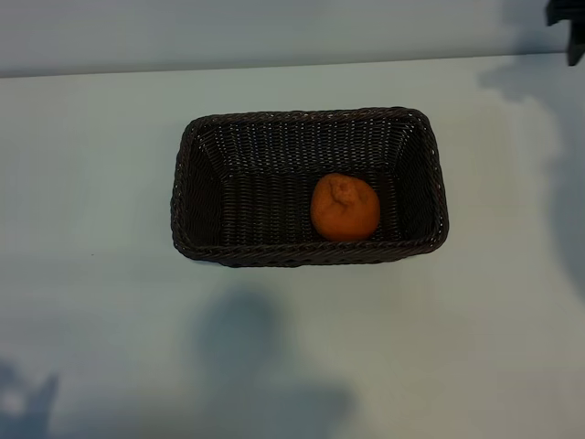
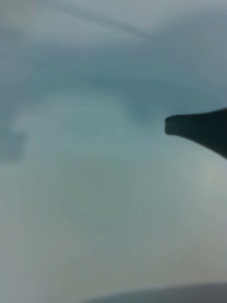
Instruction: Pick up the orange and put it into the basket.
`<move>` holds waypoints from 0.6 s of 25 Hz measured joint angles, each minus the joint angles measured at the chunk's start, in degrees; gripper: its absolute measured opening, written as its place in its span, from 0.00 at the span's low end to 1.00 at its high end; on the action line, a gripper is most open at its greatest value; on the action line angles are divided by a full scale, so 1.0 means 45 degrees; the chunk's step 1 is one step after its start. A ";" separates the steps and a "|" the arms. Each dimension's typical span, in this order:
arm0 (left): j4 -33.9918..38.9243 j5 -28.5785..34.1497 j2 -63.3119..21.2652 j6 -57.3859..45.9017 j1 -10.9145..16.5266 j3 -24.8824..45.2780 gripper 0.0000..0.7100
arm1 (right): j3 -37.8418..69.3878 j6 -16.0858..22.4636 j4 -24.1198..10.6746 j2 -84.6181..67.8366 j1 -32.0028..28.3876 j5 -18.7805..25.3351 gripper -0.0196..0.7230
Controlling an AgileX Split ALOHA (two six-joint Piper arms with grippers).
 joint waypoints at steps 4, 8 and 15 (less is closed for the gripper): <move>0.0000 0.0000 0.0000 -0.0013 0.0000 0.0000 0.78 | 0.0000 -0.0227 0.0092 -0.0072 -0.0229 0.0120 0.86; 0.0000 0.0000 0.0000 -0.0013 0.0000 0.0000 0.78 | 0.0000 -0.0349 0.0157 -0.0508 -0.0229 0.0108 0.85; 0.0000 0.0000 0.0000 -0.0013 0.0000 0.0000 0.78 | 0.0000 -0.0388 0.0166 -0.2402 -0.0229 0.0420 0.84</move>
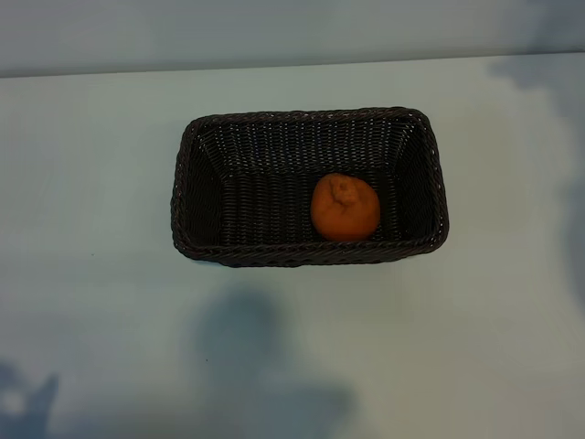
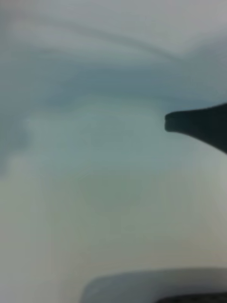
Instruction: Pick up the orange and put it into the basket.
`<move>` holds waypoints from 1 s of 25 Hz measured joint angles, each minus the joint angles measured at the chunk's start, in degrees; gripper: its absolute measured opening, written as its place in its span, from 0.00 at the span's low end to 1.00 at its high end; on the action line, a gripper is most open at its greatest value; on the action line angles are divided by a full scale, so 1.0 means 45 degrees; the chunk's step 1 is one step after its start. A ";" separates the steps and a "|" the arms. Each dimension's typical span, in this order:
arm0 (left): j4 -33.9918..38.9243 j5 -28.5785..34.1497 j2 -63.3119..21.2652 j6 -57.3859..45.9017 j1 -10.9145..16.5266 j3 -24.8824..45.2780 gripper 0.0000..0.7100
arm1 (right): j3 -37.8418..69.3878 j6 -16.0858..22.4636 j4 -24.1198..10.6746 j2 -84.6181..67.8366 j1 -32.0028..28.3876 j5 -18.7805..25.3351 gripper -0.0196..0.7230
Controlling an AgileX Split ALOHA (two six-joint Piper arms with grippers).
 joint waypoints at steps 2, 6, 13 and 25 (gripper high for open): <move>0.0000 0.0000 0.0000 0.0000 0.0000 0.0000 0.78 | 0.0000 0.0000 0.0015 -0.0647 0.0000 0.0147 0.84; 0.0000 0.0000 0.0000 0.0000 0.0000 0.0000 0.78 | 0.0000 0.0000 0.0106 -0.1755 0.0000 0.0668 0.83; 0.0000 0.0000 0.0000 0.0000 0.0000 0.0000 0.78 | 0.0000 0.0024 0.0253 -0.3458 0.0000 0.0895 0.84; 0.0000 0.0000 0.0000 0.0026 0.0000 0.0000 0.78 | 0.0238 -0.0132 0.1057 -0.7008 0.0000 0.0906 0.83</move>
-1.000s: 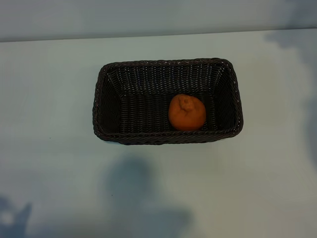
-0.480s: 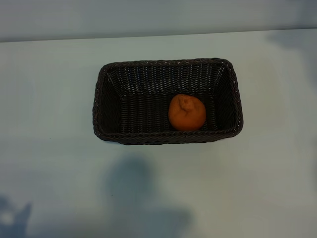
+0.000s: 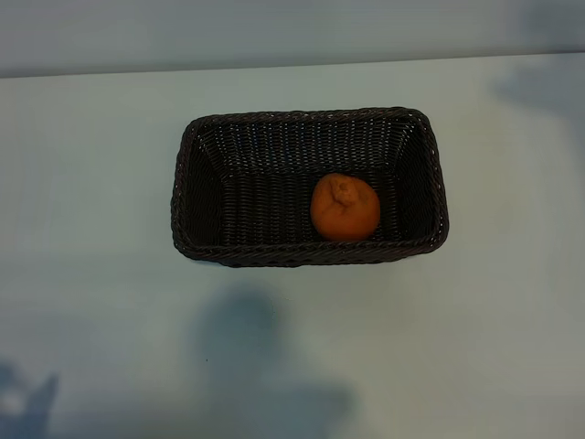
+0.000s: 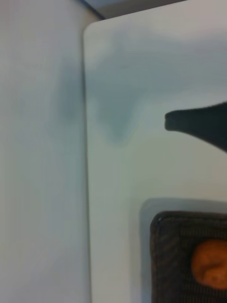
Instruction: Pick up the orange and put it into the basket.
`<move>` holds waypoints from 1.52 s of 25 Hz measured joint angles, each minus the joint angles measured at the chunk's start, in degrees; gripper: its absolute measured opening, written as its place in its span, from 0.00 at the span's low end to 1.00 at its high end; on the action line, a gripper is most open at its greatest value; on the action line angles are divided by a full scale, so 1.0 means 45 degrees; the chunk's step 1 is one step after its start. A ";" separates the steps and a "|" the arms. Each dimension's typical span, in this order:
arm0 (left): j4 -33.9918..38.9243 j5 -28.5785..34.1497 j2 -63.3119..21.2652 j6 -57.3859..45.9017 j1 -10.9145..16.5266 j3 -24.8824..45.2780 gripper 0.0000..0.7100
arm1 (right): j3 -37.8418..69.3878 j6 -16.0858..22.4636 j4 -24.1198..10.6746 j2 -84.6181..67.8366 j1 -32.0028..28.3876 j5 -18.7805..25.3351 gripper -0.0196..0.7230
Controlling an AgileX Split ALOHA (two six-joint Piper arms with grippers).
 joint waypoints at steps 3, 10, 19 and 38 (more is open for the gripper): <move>0.0000 0.0000 0.0000 0.0000 0.0000 0.0000 0.78 | 0.0676 -0.0322 0.0000 -0.0961 0.0000 -0.0066 0.83; 0.0000 0.0000 0.0000 0.0000 0.0000 0.0000 0.78 | 0.3213 -0.0581 0.0000 -0.3494 0.0000 -0.0599 0.83; 0.0000 0.0000 0.0000 0.0000 0.0000 0.0000 0.78 | 0.5719 -0.0736 0.0000 -0.6483 0.0000 -0.1559 0.83; 0.0000 0.0000 0.0000 -0.0025 0.0000 0.0000 0.78 | 1.1376 -0.0471 0.0132 -1.2735 0.0828 -0.2959 0.83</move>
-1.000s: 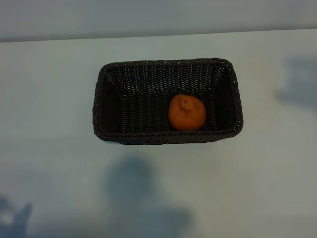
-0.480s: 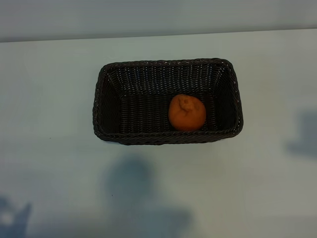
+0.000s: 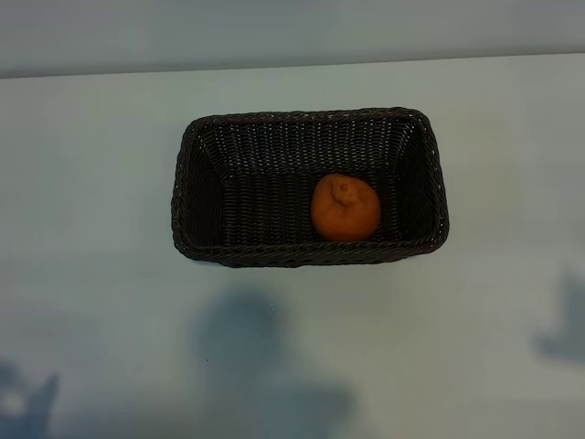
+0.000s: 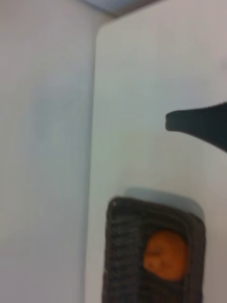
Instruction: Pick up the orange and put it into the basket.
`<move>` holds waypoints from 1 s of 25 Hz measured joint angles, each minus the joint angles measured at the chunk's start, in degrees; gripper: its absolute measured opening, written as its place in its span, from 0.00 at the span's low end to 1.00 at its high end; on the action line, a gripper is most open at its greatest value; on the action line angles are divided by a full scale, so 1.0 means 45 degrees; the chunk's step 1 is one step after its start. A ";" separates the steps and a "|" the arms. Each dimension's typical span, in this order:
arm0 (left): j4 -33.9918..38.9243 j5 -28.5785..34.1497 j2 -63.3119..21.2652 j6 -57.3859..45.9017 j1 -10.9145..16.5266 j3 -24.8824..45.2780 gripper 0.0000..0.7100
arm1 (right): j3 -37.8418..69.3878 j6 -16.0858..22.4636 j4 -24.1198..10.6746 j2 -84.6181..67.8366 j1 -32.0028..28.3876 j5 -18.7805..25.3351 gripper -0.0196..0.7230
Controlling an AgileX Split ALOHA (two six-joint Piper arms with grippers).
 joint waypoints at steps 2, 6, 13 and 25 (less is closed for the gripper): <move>0.0000 0.0000 0.0000 0.0000 0.0000 0.0000 0.78 | 0.0319 0.0325 -0.0040 -0.0183 0.0556 -0.0032 0.83; 0.0000 0.0000 0.0000 -0.0012 0.0000 0.0000 0.78 | 0.0755 0.0606 -0.0544 -0.0652 0.0942 -0.0105 0.83; 0.0000 0.0000 0.0000 -0.0012 0.0000 0.0000 0.78 | 0.1853 0.0695 -0.0865 -0.2080 0.0942 -0.0129 0.83; 0.0000 0.0000 0.0000 -0.0012 0.0000 0.0000 0.78 | 0.3333 0.0556 -0.0937 -0.2891 0.0830 0.0300 0.83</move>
